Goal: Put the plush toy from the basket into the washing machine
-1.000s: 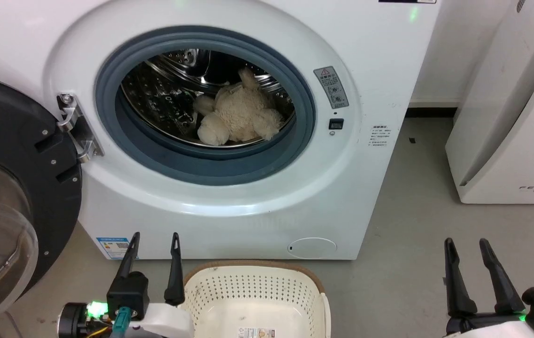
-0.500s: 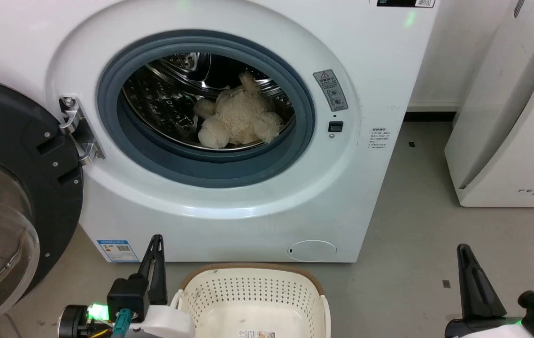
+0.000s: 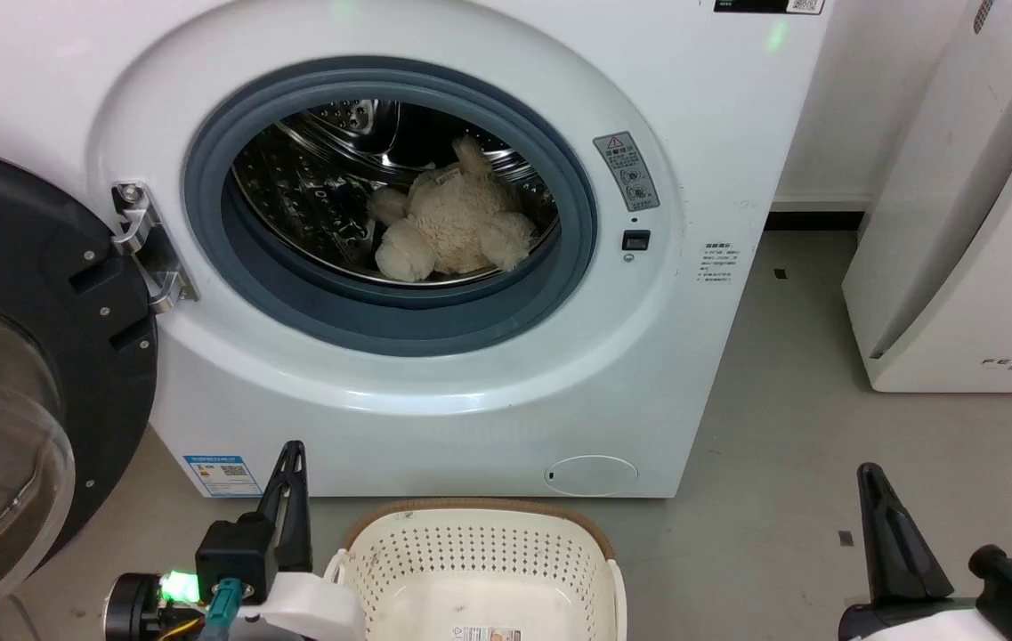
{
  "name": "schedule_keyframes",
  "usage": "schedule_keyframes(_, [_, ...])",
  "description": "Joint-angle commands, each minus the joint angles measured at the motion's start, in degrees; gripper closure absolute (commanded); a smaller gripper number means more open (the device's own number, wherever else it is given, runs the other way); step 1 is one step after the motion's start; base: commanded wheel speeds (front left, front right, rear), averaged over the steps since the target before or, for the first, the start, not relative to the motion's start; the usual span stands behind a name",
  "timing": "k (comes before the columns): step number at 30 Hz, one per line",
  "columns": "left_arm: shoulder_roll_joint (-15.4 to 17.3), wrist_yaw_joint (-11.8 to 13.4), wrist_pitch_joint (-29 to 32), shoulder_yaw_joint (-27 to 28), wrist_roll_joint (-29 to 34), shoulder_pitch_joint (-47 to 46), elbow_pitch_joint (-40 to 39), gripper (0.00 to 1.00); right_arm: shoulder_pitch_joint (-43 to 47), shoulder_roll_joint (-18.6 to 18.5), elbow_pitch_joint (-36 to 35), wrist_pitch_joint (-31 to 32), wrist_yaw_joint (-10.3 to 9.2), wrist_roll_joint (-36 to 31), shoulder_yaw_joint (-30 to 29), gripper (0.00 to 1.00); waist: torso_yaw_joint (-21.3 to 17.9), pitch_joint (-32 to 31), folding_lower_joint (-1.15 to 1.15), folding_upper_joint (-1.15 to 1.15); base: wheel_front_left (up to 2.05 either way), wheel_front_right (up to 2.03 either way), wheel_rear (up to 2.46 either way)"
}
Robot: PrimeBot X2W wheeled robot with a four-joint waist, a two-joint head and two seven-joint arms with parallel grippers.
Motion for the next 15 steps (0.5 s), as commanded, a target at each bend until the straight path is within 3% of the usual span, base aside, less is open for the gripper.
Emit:
schedule_keyframes(1, [-0.2,-0.3,0.2,0.2,0.2,0.3,-0.5,1.0,-0.7,0.0,-0.2,0.3,0.01,-0.4,0.1,1.0,0.0,0.0,0.0,0.0,0.0,0.0,0.0])
schedule_keyframes(15, [-0.4,-1.1,1.9,0.9,0.4,0.5,-1.7,1.0,-1.3,0.0,-0.4,1.9,0.01,-2.1,0.3,1.0,-0.1,0.0,0.0,0.0,0.0,0.0,0.0])
